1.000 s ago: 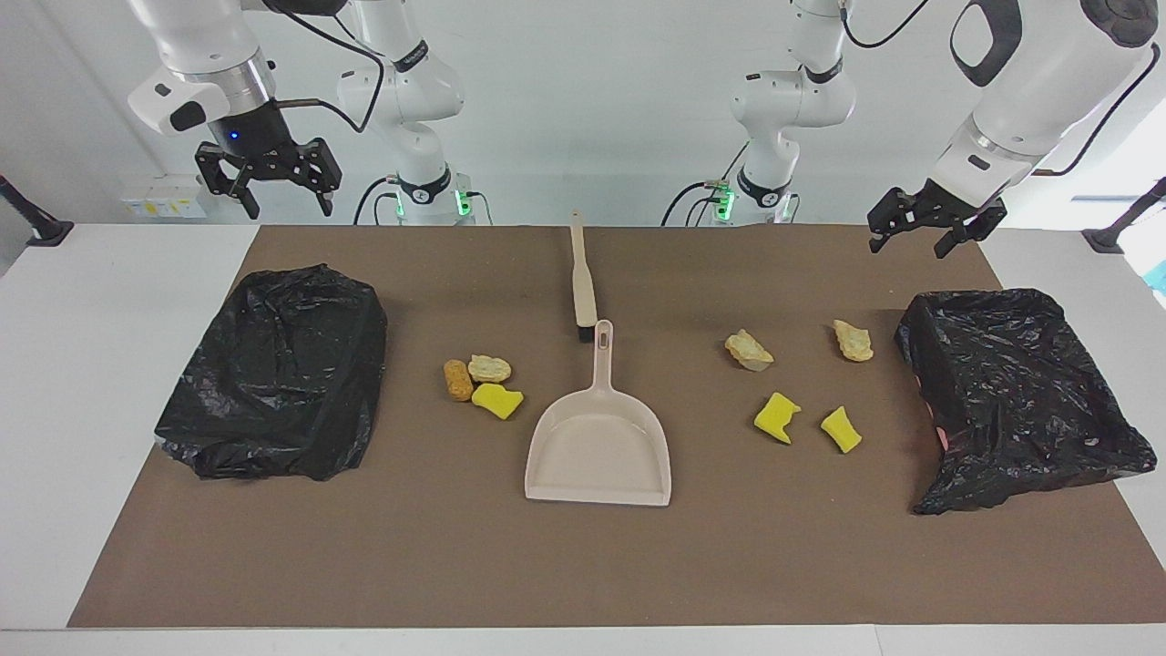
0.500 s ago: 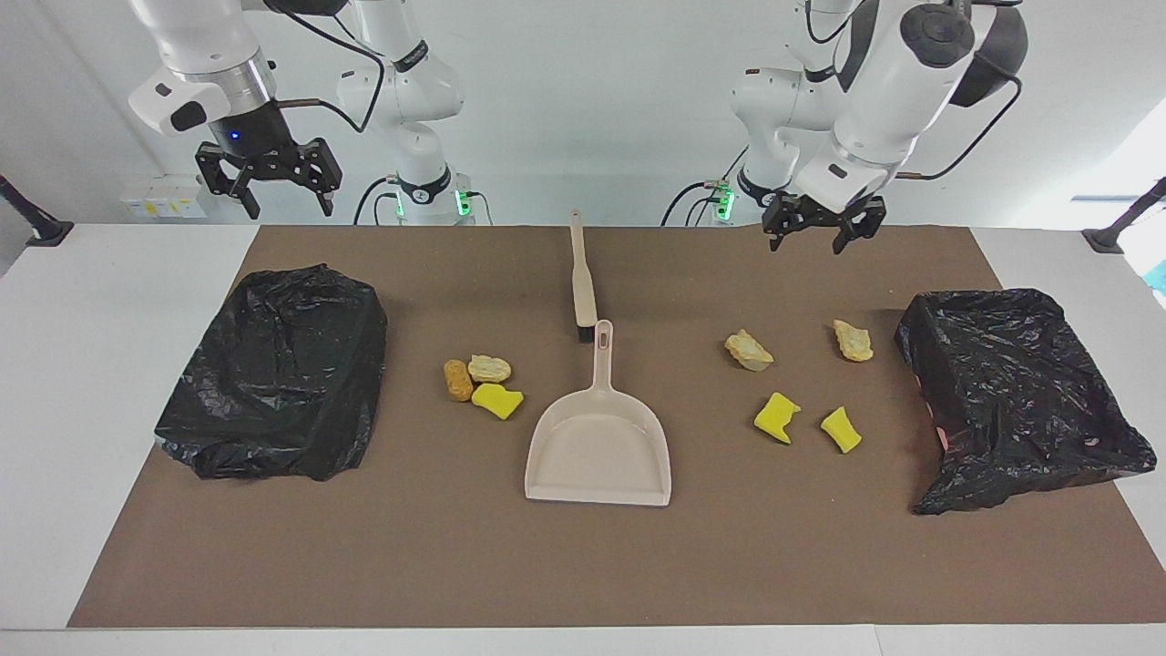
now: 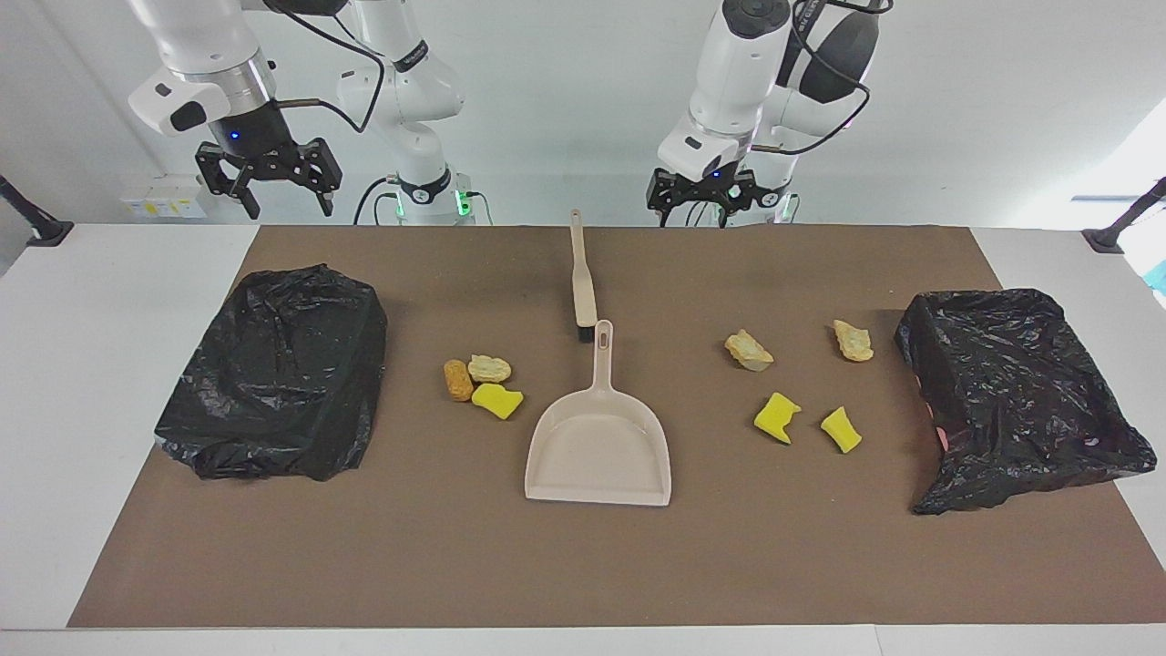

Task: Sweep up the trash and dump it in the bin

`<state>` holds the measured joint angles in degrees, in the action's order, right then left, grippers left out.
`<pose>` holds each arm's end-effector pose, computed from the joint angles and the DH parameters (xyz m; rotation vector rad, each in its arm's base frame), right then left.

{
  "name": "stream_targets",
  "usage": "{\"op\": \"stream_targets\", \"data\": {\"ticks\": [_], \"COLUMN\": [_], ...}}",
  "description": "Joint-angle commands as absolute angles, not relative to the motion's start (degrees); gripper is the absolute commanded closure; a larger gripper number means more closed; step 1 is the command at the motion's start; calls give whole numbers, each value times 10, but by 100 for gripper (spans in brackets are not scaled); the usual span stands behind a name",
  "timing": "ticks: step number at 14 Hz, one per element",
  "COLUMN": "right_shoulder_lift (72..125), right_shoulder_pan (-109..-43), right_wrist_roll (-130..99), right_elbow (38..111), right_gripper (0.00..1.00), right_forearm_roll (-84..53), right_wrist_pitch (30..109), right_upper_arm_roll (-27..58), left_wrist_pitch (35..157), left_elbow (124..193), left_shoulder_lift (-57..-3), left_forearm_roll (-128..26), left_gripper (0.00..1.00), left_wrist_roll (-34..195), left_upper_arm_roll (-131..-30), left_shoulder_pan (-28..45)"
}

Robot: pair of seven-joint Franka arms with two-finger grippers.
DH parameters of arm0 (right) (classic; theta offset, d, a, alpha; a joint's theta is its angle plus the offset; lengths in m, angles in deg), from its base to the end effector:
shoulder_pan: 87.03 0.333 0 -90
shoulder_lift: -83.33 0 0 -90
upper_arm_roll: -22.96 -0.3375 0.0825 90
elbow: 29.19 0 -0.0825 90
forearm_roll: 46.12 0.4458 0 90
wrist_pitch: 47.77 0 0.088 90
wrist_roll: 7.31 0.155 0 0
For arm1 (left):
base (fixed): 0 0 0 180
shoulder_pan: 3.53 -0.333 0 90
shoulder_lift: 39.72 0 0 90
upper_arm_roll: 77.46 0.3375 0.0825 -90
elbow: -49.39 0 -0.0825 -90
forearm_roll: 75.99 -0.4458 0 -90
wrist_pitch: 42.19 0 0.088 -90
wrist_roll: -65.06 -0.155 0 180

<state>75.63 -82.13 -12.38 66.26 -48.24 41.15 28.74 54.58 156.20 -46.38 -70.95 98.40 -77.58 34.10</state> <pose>0.5699 -0.0180 0.6249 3.1149 0.1135 0.0288 0.4469 -0.3620 0.5211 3.0999 -0.0992 -0.1528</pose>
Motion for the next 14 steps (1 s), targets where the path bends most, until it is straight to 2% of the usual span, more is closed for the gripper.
{"op": "stream_targets", "data": {"ticks": [1,4,6,9,14], "right_shoulder_lift": [759,759,758,759,759], "right_shoulder_pan": [-826,-826,-825,-826,-826], "right_wrist_roll": [-137,-138,-138,-137,-138], "right_elbow": [656,656,656,656,656], "right_gripper": [0,0,0,0,0], "right_forearm_roll": [-480,-480,-480,-480,-480], "right_wrist_pitch": [403,403,403,403,402], "right_upper_arm_roll": [286,285,283,285,285], "left_wrist_pitch": [596,669,678,781,836], "left_elbow": [1617,1670,1680,1728,1743], "left_shoulder_lift": [-483,-486,-462,-435,-390], "left_forearm_roll": [-698,-691,-686,-685,-685], "left_gripper": [0,0,0,0,0], "left_wrist_roll": [1049,1087,1107,1150,1181], "left_upper_arm_roll": [-764,-765,-764,-764,-765], "left_shoulder_pan": [401,434,460,501,558]}}
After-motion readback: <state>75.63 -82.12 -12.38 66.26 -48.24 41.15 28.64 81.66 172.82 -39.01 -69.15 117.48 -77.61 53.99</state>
